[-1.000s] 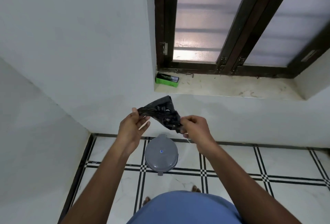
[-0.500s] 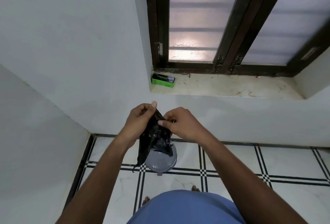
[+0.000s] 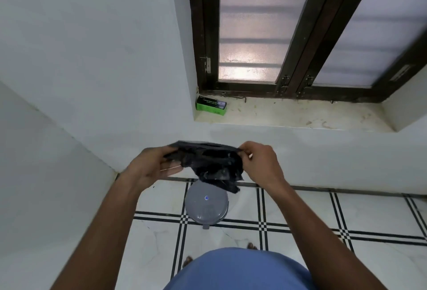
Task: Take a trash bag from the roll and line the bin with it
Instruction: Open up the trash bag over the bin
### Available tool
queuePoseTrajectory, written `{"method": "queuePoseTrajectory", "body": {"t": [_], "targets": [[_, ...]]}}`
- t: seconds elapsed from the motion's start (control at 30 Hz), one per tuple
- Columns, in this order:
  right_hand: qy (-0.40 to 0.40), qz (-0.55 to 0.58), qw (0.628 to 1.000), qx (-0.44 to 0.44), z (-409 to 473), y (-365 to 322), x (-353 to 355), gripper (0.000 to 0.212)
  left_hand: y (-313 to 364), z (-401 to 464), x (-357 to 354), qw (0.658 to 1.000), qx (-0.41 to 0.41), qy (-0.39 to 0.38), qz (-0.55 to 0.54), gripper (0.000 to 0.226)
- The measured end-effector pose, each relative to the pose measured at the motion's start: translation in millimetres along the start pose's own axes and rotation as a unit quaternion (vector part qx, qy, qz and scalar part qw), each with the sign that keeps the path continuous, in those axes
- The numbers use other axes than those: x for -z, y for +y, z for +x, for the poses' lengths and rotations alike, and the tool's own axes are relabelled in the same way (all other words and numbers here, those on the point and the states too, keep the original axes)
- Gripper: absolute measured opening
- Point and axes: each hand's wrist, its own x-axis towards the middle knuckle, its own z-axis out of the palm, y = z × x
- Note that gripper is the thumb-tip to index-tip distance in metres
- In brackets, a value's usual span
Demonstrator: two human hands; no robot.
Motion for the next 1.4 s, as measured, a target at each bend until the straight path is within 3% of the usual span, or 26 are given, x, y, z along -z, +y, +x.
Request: {"method": "queuePoseTrajectory", "body": {"t": [0.07,0.17,0.23,0.27,0.33,0.4,0.5,0.57,0.6,0.67,0.73,0.77,0.8,0.9,0.93,1.0,1.03,1.1,1.13,1.2,1.27,1.33,1.4], "targets": [[-0.080,-0.104,0.991,0.029,-4,6,-6,0.017,4,-1,-3,0.991,0.007,-0.054,-0.122,0.026],[-0.199,-0.199,0.960,-0.006,-6,2,-8,0.014,9,-5,-8,0.983,0.001,-0.112,-0.144,0.022],[-0.234,-0.107,0.965,-0.049,-6,-3,-3,0.038,10,-7,-11,0.988,-0.010,-0.121,-0.097,0.023],[-0.225,-0.025,0.972,-0.061,-7,-9,2,0.053,9,-6,-13,0.992,-0.016,-0.107,-0.059,0.025],[-0.158,0.138,0.976,-0.063,-8,-28,11,0.062,6,-4,-17,0.997,-0.017,-0.071,-0.001,0.030],[-0.142,0.255,0.953,-0.078,-8,-49,15,0.059,3,-5,-25,0.999,-0.022,-0.029,0.037,0.028],[-0.227,0.368,0.895,-0.114,-4,-64,24,0.055,1,-9,-36,0.995,-0.051,0.008,0.088,0.022],[-0.300,0.383,0.863,-0.135,-4,-64,29,0.058,-2,-12,-40,0.989,-0.079,0.037,0.117,0.020],[-0.328,0.329,0.875,-0.135,-3,-59,31,0.057,-3,-12,-40,0.988,-0.095,0.053,0.113,0.020],[-0.352,0.106,0.926,-0.085,0,-45,34,0.056,-1,-15,-37,0.985,-0.127,0.098,0.065,0.019],[-0.377,-0.162,0.910,-0.058,4,-27,34,0.063,4,-17,-33,0.980,-0.145,0.133,0.041,0.018],[-0.379,-0.232,0.894,-0.063,5,-22,36,0.063,6,-19,-32,0.978,-0.147,0.138,0.047,0.019],[-0.370,-0.230,0.897,-0.069,5,-20,36,0.062,8,-21,-33,0.978,-0.148,0.135,0.064,0.020],[-0.284,0.036,0.957,-0.048,-3,-37,30,0.068,8,-26,-39,0.975,-0.152,0.090,0.136,0.019],[-0.267,0.109,0.956,-0.043,-7,-50,27,0.084,7,-29,-43,0.974,-0.150,0.067,0.154,0.017],[-0.270,0.145,0.952,-0.024,-16,-69,13,0.109,7,-33,-49,0.977,-0.141,0.015,0.160,0.015],[-0.271,0.136,0.953,-0.005,-16,-70,4,0.102,7,-35,-52,0.978,-0.142,-0.015,0.155,0.015],[-0.274,0.152,0.950,-0.003,-11,-70,-1,0.050,6,-36,-52,0.972,-0.150,-0.070,0.165,0.023],[-0.277,0.211,0.937,-0.029,-6,-67,1,0.032,5,-37,-48,0.968,-0.148,-0.088,0.181,0.030],[-0.298,0.377,0.868,-0.127,-1,-61,9,0.022,4,-33,-33,0.956,-0.126,-0.086,0.248,0.039],[-0.294,0.486,0.801,-0.188,2,-53,21,0.024,3,-23,-9,0.918,-0.107,-0.058,0.377,0.032],[-0.258,0.550,0.766,-0.212,5,-38,29,0.031,1,-17,12,0.858,-0.080,-0.041,0.506,0.022],[-0.234,0.593,0.739,-0.220,9,-22,35,0.045,-2,-14,22,0.856,-0.050,0.008,0.514,0.027]]}}
